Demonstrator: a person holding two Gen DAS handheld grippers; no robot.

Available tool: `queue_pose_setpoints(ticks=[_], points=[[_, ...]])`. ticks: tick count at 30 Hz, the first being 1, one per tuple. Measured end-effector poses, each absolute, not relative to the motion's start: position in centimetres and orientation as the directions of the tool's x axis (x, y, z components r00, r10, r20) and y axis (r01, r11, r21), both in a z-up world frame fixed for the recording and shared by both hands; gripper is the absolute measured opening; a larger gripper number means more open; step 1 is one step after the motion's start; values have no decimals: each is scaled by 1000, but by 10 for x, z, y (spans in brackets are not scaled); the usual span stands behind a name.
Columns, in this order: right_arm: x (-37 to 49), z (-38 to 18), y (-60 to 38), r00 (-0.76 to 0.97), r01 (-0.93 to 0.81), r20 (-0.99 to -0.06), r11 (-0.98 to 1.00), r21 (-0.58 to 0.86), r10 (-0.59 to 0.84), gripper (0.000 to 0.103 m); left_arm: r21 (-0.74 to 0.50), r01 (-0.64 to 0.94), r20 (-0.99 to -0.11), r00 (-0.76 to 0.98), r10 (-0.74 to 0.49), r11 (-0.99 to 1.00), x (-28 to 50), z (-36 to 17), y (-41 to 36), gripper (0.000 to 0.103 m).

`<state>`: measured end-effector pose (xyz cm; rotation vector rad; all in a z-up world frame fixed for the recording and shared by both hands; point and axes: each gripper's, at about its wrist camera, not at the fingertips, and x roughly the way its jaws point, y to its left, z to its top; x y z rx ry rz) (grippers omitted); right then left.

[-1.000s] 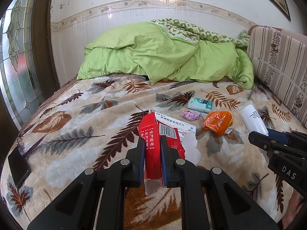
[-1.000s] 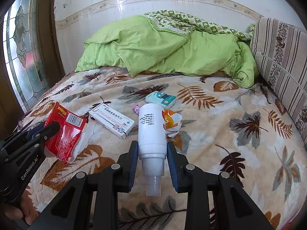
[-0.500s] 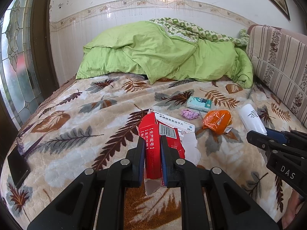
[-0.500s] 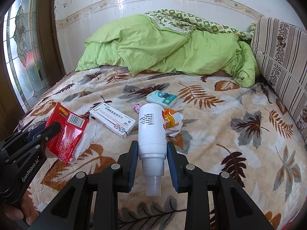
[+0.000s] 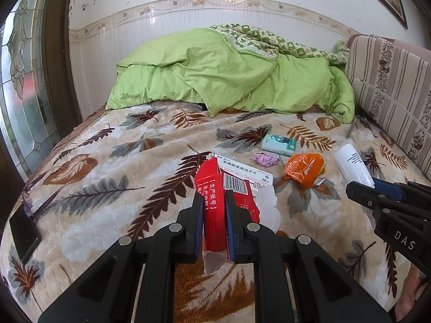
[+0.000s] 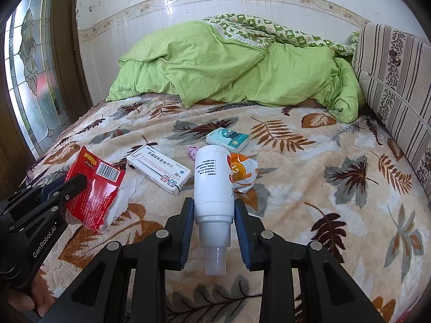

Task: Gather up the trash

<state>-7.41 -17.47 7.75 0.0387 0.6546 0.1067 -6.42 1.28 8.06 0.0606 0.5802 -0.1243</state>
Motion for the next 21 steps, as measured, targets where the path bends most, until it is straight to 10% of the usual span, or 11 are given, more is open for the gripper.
queue_pose_setpoints(ticks=[21], points=[[-74,78,-176,789,-87,-604,994,71,113,32,21,137,-551,828,-103,990,-64,81,13,14]])
